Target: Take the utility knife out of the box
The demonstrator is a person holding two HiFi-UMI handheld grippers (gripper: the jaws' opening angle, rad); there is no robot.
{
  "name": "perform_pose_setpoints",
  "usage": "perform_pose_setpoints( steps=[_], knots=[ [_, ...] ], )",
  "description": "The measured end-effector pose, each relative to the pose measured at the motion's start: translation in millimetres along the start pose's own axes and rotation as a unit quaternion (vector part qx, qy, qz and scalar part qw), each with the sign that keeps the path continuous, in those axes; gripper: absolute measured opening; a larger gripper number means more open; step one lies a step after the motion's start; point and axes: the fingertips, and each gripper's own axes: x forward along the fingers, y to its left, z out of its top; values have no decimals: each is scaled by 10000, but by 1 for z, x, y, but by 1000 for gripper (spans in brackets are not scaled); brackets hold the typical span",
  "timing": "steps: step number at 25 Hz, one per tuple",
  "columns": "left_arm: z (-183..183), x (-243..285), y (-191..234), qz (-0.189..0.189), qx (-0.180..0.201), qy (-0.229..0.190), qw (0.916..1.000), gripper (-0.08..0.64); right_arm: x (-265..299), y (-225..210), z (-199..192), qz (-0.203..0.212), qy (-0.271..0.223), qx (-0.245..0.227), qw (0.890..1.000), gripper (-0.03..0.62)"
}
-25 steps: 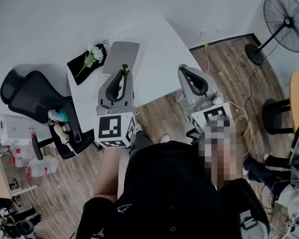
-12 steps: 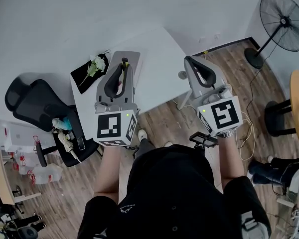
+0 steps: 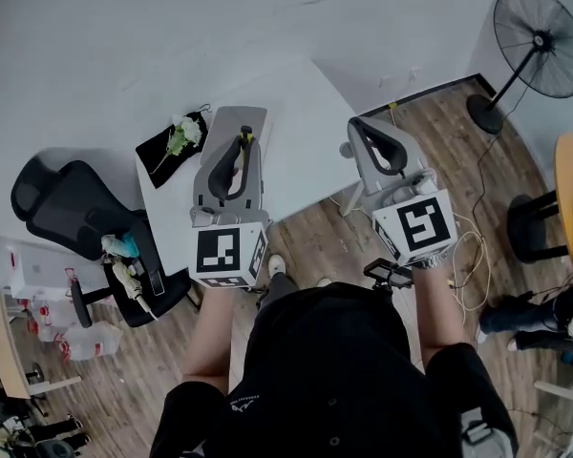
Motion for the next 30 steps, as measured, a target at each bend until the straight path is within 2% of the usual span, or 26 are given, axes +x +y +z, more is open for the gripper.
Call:
perform_pose_setpoints(
  steps=[2, 5, 9, 27, 30],
  knots=[
    [-3, 2, -2, -28, -5, 31, 10000, 63, 1, -1, 1, -18, -52, 28, 10000, 5],
    [-10, 4, -5, -59, -38, 79, 9999, 62, -2, -4, -12, -38, 208, 6, 9998, 5],
    [-15, 4, -2, -87, -59, 125, 9999, 63, -1, -1, -15, -44, 273, -6, 9996, 5],
    [-15, 1, 3, -46, -33, 133, 9999, 63, 8, 2, -12, 55, 203, 5, 9998, 5],
    [-14, 1, 4, -64, -30, 129, 9999, 63, 8, 4, -15, 78, 321, -34, 9994, 5]
  ],
)
